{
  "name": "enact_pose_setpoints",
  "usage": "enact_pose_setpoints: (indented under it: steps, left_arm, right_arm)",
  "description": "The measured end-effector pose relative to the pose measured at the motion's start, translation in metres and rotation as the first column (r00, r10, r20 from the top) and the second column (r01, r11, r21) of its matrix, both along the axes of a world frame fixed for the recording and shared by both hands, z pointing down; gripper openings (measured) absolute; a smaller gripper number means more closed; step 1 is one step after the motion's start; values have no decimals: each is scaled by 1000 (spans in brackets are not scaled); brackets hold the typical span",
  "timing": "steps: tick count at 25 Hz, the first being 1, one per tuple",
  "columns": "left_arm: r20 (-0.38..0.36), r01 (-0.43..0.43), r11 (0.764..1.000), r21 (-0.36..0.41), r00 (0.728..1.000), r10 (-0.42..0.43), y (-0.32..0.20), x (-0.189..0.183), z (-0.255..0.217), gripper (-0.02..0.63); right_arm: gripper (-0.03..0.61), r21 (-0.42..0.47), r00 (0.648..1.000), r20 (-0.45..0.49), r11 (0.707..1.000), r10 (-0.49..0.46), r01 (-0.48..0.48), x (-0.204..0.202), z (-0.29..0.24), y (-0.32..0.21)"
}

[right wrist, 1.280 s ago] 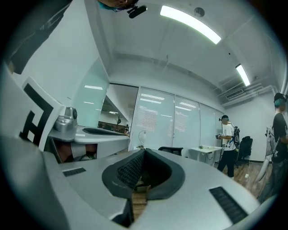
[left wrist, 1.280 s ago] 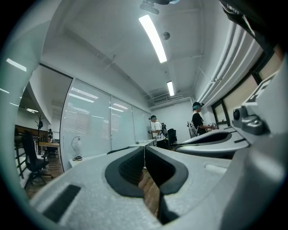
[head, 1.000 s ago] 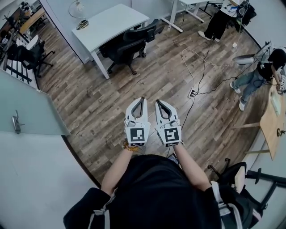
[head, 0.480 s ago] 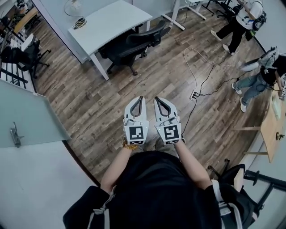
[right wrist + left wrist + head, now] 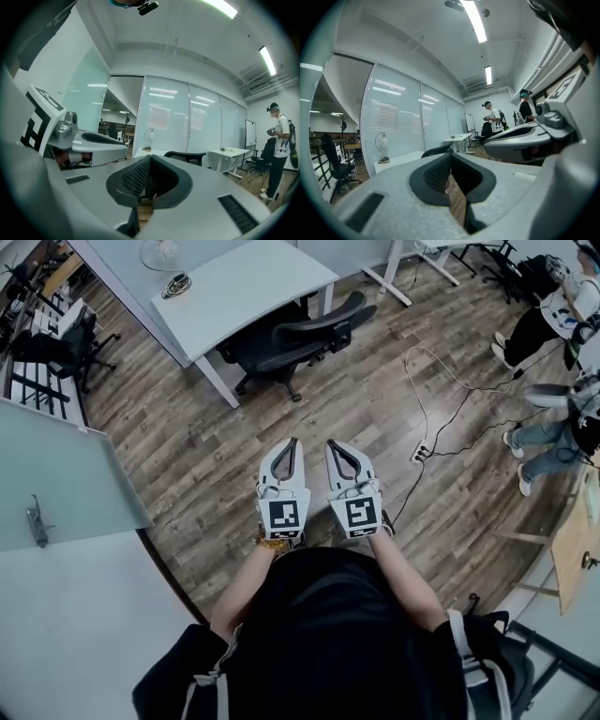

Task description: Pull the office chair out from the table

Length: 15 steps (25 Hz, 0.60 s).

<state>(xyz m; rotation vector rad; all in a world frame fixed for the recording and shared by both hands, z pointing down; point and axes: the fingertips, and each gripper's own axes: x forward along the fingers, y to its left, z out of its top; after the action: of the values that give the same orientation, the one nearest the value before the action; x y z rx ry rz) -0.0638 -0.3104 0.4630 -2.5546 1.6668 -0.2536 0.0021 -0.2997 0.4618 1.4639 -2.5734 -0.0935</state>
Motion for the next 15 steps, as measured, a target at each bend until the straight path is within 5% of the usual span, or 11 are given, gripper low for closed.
enact_pose_setpoints:
  steps: [6, 15]
  left_arm:
    - [38, 80, 997, 18, 996, -80, -74, 48, -9, 23]
    - [156, 173, 985, 2, 973, -171, -161, 93, 14, 25]
  right_arm:
    - [6, -9, 993, -20, 994, -113, 113, 43, 0, -80]
    - [6, -6, 950, -172, 965, -261, 264, 117, 19, -200]
